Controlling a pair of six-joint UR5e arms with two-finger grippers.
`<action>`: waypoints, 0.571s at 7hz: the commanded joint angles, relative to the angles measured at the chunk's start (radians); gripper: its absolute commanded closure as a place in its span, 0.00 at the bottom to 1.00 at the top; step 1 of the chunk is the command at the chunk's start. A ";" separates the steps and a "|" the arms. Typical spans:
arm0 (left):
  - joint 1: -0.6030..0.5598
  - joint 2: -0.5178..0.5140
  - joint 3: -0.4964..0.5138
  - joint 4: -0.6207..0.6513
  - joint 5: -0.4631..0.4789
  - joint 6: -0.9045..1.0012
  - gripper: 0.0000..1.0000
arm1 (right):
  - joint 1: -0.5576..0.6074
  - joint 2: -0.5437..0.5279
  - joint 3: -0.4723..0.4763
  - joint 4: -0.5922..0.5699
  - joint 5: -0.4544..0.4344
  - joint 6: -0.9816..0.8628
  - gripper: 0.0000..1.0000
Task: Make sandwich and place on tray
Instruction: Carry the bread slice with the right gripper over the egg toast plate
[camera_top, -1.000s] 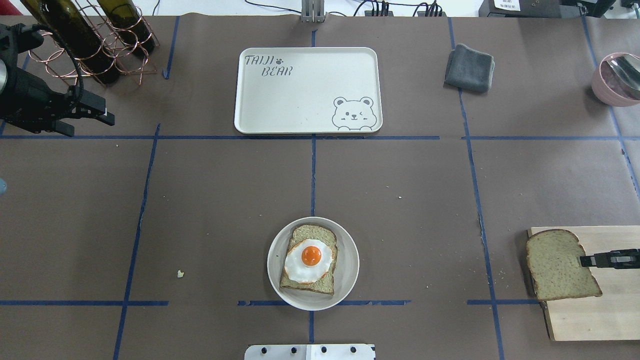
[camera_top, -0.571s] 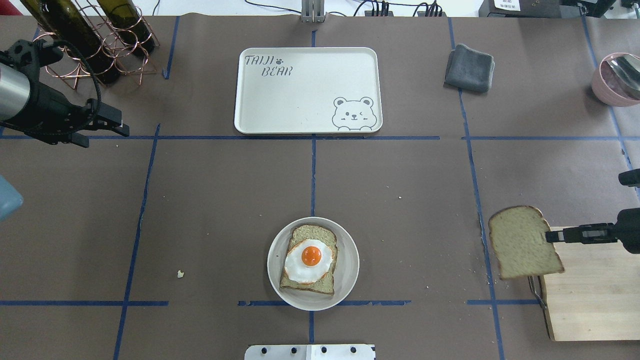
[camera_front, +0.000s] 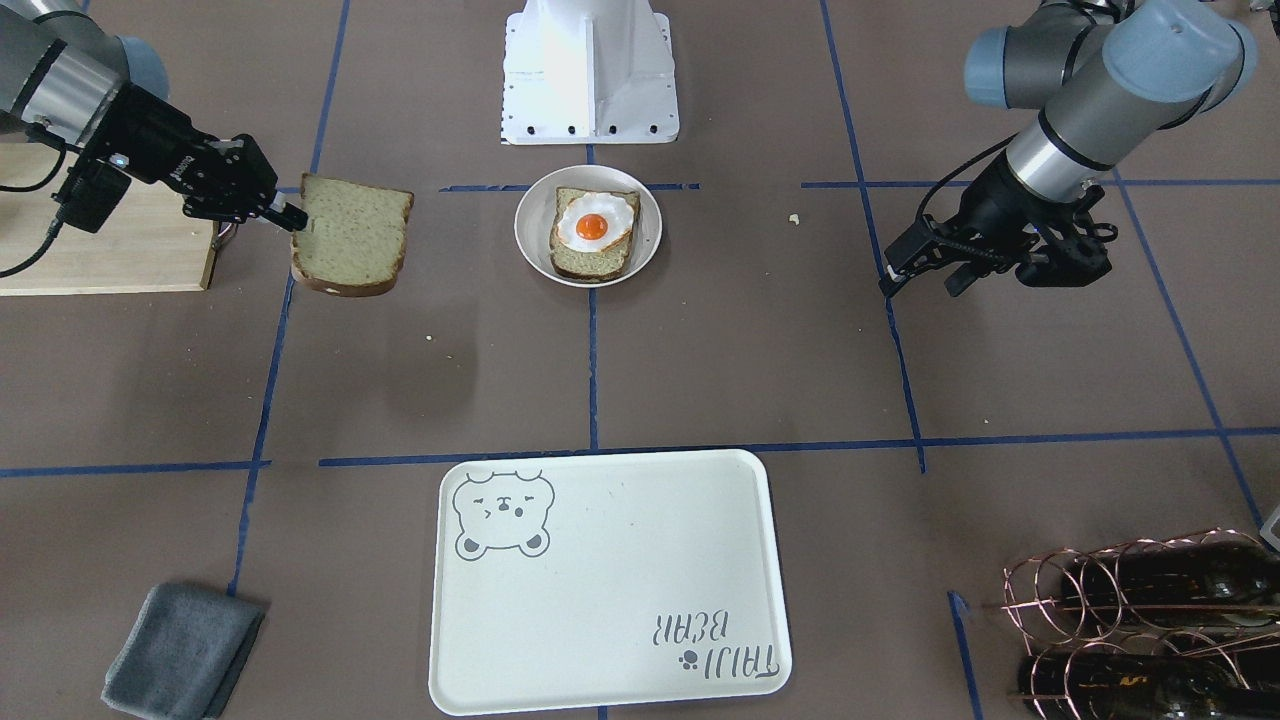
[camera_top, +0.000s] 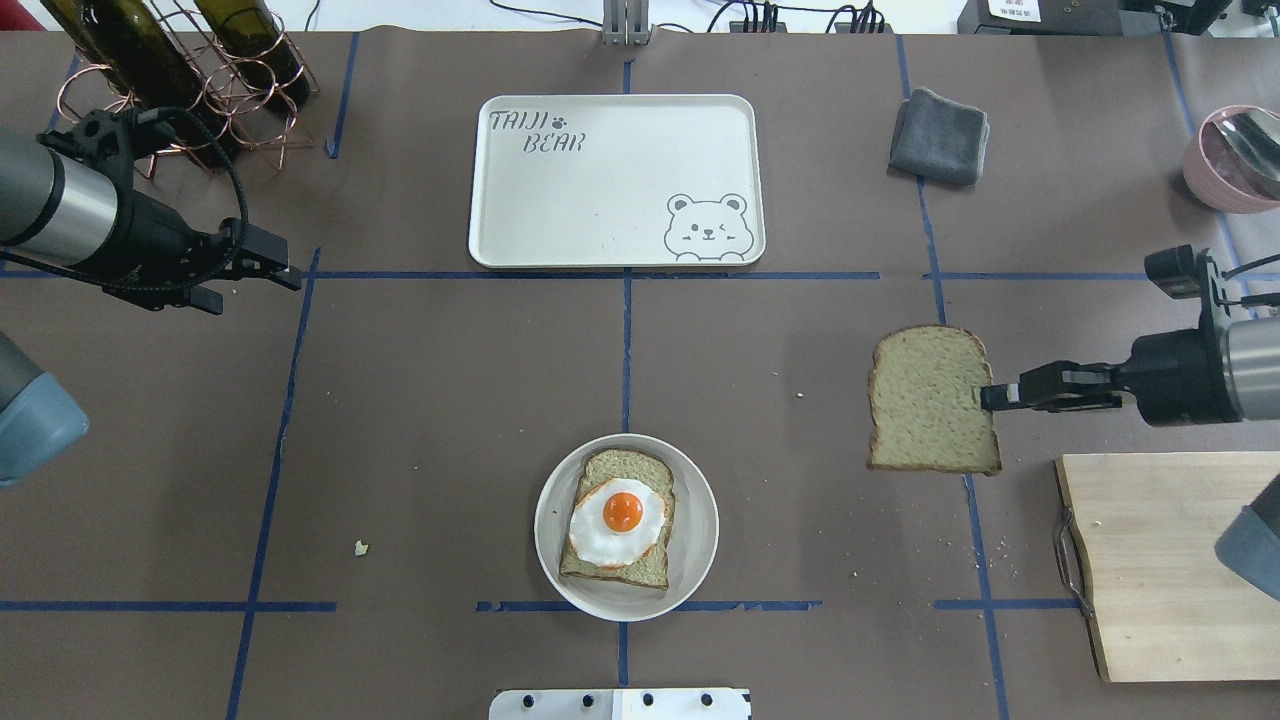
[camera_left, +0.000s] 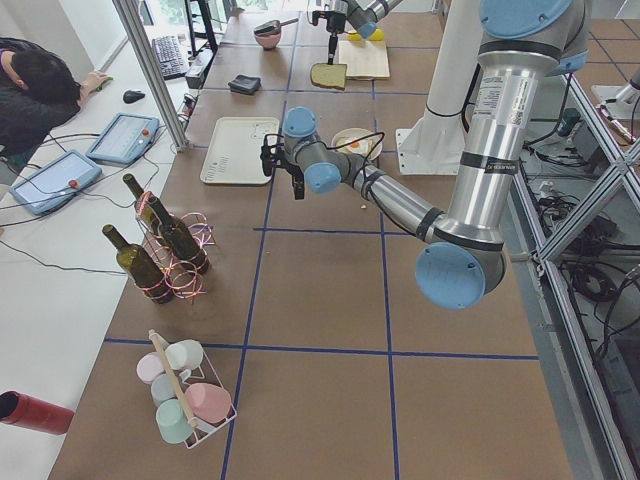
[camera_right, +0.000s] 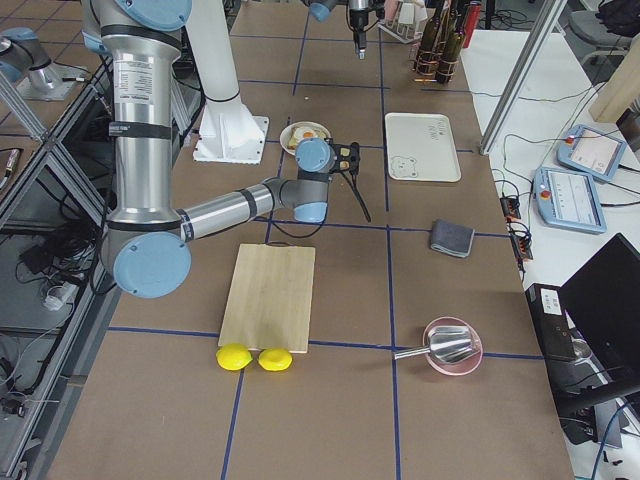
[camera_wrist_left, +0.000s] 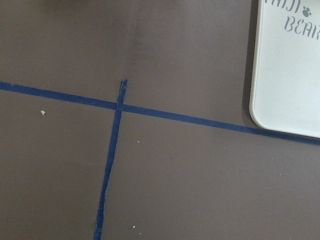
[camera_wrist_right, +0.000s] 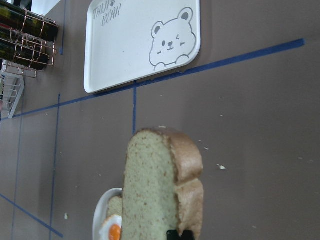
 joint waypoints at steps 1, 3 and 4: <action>0.011 -0.021 0.011 -0.001 0.001 -0.020 0.00 | -0.143 0.168 -0.015 -0.103 -0.138 0.046 1.00; 0.011 -0.021 0.011 -0.001 0.001 -0.026 0.00 | -0.390 0.207 -0.018 -0.127 -0.423 0.060 1.00; 0.011 -0.023 0.011 -0.001 0.001 -0.026 0.00 | -0.481 0.215 -0.030 -0.154 -0.512 0.058 1.00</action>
